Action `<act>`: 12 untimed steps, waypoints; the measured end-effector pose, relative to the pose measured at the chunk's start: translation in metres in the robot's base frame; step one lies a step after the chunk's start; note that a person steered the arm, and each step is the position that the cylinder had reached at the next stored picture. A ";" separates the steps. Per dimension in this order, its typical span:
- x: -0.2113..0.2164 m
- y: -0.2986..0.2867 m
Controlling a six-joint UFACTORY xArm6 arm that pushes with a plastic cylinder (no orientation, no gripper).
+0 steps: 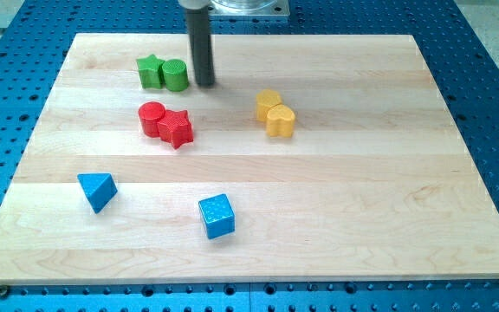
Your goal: Slide the blue cube to the bottom right of the blue triangle
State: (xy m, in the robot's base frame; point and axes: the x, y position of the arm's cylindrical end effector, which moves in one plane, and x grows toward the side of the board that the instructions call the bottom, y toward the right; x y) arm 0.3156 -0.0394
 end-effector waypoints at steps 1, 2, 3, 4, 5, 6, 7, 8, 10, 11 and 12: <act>0.025 0.066; 0.000 0.163; 0.108 0.224; 0.223 0.197; 0.248 0.127; 0.251 0.057; 0.250 -0.041; 0.254 -0.079; 0.300 -0.112; 0.282 -0.148; 0.271 -0.148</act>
State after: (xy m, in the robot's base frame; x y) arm 0.5866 -0.1873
